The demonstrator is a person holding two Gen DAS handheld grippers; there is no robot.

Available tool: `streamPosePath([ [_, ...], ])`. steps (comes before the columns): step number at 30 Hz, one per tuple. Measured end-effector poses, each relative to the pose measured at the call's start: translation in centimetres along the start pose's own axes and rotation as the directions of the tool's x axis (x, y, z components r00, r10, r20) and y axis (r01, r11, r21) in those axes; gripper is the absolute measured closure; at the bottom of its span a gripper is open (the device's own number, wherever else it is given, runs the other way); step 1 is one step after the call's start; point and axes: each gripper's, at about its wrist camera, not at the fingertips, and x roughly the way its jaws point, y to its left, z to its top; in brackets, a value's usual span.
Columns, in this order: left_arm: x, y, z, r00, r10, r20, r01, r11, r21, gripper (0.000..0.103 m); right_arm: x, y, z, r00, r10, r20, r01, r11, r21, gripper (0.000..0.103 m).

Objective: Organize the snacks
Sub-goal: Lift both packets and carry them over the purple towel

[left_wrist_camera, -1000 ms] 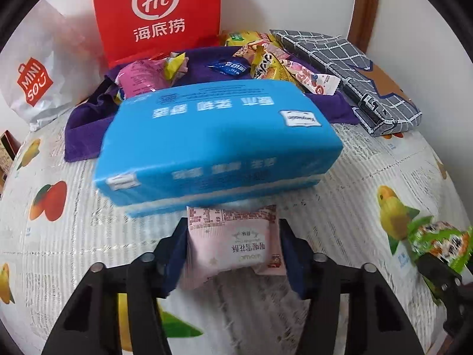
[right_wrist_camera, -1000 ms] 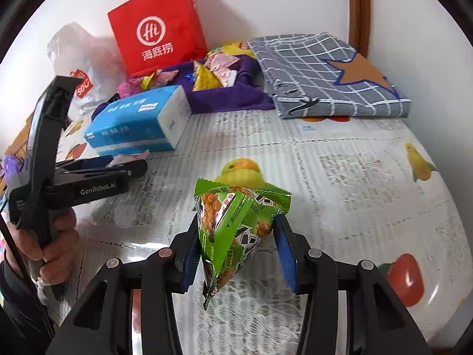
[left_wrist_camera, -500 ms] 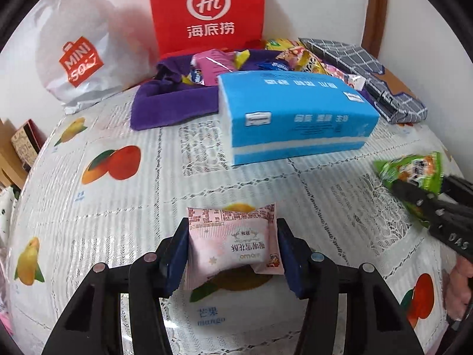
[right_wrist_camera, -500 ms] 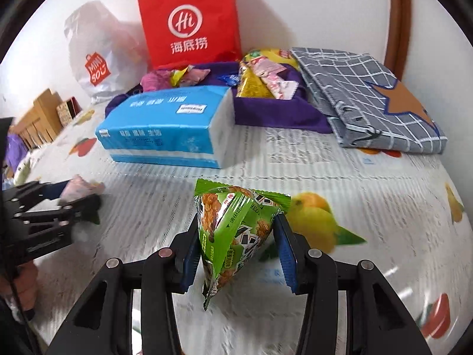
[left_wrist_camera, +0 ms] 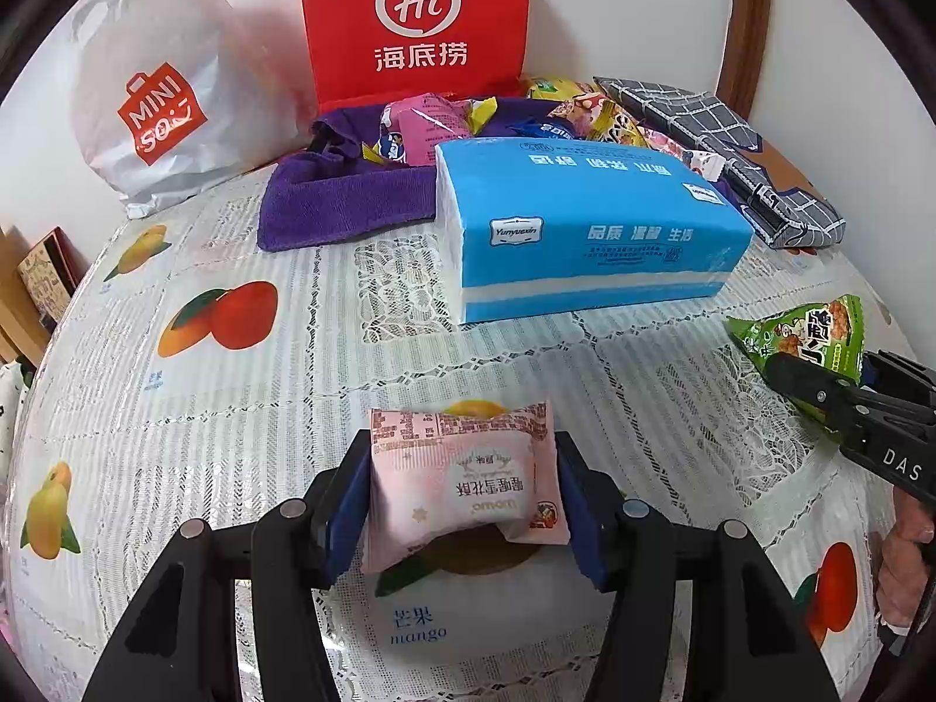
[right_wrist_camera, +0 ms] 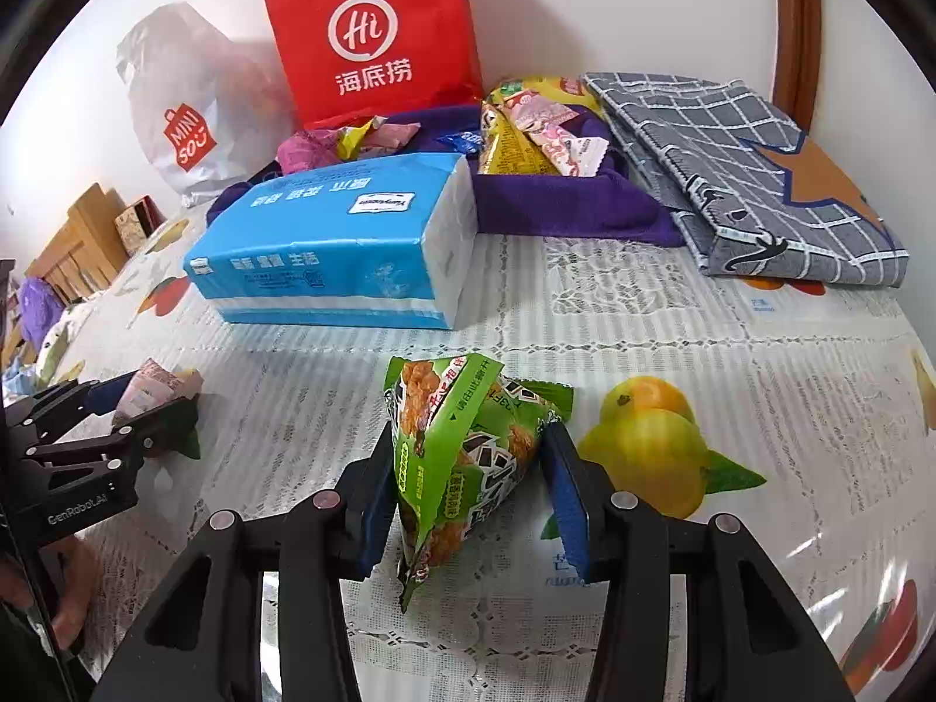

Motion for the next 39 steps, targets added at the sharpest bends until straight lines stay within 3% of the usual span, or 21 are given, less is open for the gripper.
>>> streamPosePath([
  [6, 0.0, 0.0, 0.0, 1.000, -0.004, -0.001, 0.004, 1.000, -0.003, 0.046, 0.1, -0.2, 0.2, 1.000, 0.004, -0.002, -0.004, 1.000, 0.003, 0.056],
  [13, 0.0, 0.0, 0.0, 1.000, 0.002, -0.002, -0.002, 1.000, 0.002, 0.046, 0.4, 0.9, 0.2, 0.998, -0.062, -0.012, 0.061, 0.996, -0.063, 0.056],
  [34, 0.0, 0.0, -0.1, 1.000, 0.001, -0.002, -0.001, 1.000, -0.002, 0.047, 0.2, 0.9, 0.1, 0.998, -0.063, -0.014, 0.062, 0.996, -0.058, 0.057],
  [39, -0.4, 0.7, 0.4, 0.996, -0.072, -0.049, 0.071, 0.997, -0.035, 0.049, 0.2, 0.9, 0.1, 0.998, -0.067, -0.012, 0.066, 0.996, -0.061, 0.057],
])
